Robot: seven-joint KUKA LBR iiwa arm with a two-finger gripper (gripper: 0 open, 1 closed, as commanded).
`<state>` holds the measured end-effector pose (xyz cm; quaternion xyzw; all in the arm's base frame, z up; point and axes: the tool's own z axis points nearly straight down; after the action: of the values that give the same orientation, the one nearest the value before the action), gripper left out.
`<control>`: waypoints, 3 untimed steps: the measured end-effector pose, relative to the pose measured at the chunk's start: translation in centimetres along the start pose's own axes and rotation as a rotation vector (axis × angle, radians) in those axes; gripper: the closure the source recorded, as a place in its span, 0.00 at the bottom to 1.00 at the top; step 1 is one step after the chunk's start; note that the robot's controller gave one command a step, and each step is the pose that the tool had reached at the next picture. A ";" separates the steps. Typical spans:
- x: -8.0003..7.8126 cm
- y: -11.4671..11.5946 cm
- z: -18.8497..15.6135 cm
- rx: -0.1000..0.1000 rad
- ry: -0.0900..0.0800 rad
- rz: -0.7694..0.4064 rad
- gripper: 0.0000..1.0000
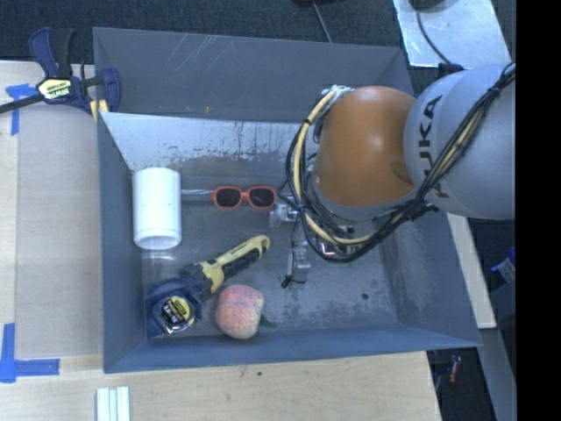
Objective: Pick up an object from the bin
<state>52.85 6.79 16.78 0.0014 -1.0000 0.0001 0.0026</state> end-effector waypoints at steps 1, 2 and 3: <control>-0.2 0.0 -0.4 -0.001 -0.008 0.003 0.00; -4.7 6.3 9.0 0.000 -0.013 -0.224 0.00; -3.8 6.7 3.1 -0.001 -0.017 -0.242 0.00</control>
Offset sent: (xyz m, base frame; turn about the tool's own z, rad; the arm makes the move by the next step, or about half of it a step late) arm 0.0469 0.0678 -0.0978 -0.2378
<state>56.58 13.54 13.68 0.1222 -0.9925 -0.0004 -0.0061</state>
